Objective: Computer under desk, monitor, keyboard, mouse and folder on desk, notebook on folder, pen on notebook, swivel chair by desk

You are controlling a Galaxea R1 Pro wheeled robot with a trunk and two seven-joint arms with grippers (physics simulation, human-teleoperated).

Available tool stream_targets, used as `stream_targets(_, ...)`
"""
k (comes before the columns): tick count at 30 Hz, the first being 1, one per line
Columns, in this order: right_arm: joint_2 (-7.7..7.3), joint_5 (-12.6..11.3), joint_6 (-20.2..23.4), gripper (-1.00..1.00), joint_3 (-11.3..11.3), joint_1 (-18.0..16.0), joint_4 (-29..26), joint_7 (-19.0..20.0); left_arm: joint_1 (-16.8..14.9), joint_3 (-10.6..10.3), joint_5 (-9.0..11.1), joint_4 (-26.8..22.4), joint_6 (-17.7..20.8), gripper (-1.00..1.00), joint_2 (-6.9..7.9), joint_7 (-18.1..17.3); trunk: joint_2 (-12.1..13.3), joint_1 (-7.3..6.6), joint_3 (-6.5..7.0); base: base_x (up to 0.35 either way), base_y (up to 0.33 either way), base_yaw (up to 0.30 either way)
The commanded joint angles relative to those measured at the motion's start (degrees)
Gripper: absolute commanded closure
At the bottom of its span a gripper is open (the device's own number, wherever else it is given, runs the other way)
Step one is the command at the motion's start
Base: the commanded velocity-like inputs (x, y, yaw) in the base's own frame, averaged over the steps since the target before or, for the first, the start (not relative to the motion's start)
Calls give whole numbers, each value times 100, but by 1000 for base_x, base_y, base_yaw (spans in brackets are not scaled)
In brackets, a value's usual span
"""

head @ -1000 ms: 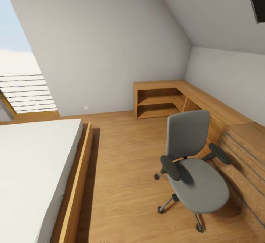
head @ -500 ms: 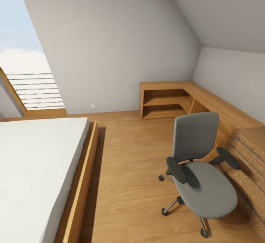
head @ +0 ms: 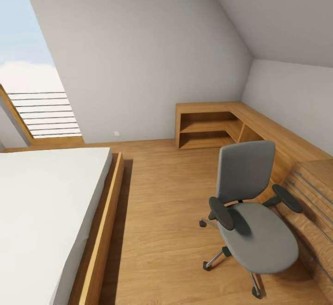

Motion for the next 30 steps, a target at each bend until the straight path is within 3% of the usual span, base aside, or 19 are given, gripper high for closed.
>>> stream_targets(1, -8, -3, -7, -100, 48, -7, -53, -34, -9, -45, 4, -22, -21, -100, -16, 56, -11, 3, -11, 0, 0, 0)
stream_targets(13, -158, 80, 13, -100, 17, -17, -184, -38, -9, -30, 28, 299, 32, -100, -111, 62, -11, 3, -11, 0, 0, 0)
stream_targets(24, -94, 103, -28, -100, 35, -17, 127, -26, -9, -54, 14, 368, 8, -100, -119, 55, -11, 3, -11, 8, 0, 0)
stream_targets(30, -82, 116, -7, -100, 35, -17, 193, -27, -9, -45, 26, 388, 42, -100, -105, 60, -11, 3, -11, 210, 0, 0)
